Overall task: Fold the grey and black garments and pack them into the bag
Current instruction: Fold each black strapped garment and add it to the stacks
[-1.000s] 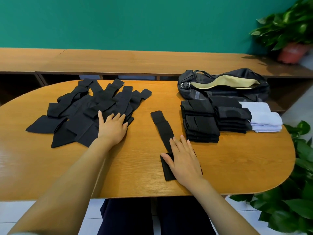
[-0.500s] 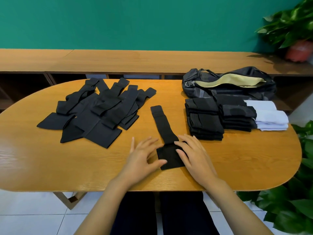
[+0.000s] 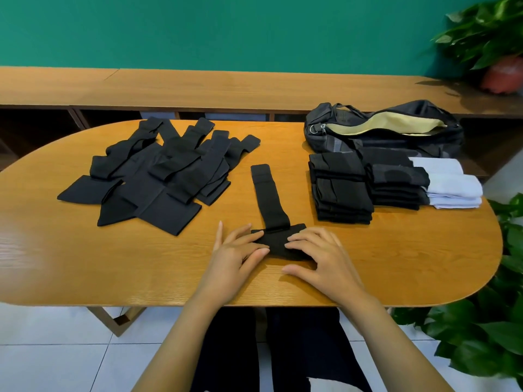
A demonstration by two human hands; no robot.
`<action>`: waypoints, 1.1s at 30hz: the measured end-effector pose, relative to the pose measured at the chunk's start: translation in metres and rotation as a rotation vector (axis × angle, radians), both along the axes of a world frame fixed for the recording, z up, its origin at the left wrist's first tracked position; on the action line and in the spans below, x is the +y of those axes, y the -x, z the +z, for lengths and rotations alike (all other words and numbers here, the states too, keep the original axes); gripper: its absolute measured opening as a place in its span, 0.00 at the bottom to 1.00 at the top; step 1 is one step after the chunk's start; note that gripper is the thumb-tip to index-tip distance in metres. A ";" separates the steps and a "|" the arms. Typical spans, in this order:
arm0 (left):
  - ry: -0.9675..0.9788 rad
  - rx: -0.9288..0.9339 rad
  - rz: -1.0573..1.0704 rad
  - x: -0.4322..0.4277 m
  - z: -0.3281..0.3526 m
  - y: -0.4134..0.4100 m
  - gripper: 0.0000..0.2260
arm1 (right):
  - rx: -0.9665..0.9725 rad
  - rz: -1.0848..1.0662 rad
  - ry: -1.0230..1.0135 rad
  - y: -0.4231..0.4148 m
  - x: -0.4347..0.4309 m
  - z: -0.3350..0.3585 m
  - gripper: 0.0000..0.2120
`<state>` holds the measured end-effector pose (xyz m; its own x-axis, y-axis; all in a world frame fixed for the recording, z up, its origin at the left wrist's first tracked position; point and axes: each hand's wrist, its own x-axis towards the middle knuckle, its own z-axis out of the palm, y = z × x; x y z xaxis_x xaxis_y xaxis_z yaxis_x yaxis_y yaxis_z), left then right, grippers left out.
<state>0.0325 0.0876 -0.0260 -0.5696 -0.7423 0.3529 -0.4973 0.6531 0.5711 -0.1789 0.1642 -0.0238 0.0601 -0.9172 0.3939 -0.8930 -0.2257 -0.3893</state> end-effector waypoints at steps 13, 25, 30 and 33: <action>-0.031 0.036 0.048 -0.003 0.001 0.000 0.21 | -0.269 -0.144 -0.049 -0.007 -0.008 0.004 0.16; -0.196 0.210 0.218 -0.001 0.007 -0.002 0.05 | -0.277 -0.213 -0.085 -0.016 -0.006 0.003 0.27; -0.119 0.115 0.168 -0.002 0.007 -0.002 0.08 | -0.429 -0.266 -0.110 -0.014 -0.007 0.003 0.25; -0.135 0.148 0.211 -0.001 0.005 -0.002 0.05 | -0.425 -0.244 -0.114 -0.013 -0.007 0.001 0.23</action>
<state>0.0348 0.0865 -0.0209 -0.3471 -0.8848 0.3109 -0.5190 0.4573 0.7222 -0.1663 0.1568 -0.0226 -0.3056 -0.9230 0.2337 -0.6717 0.0350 -0.7400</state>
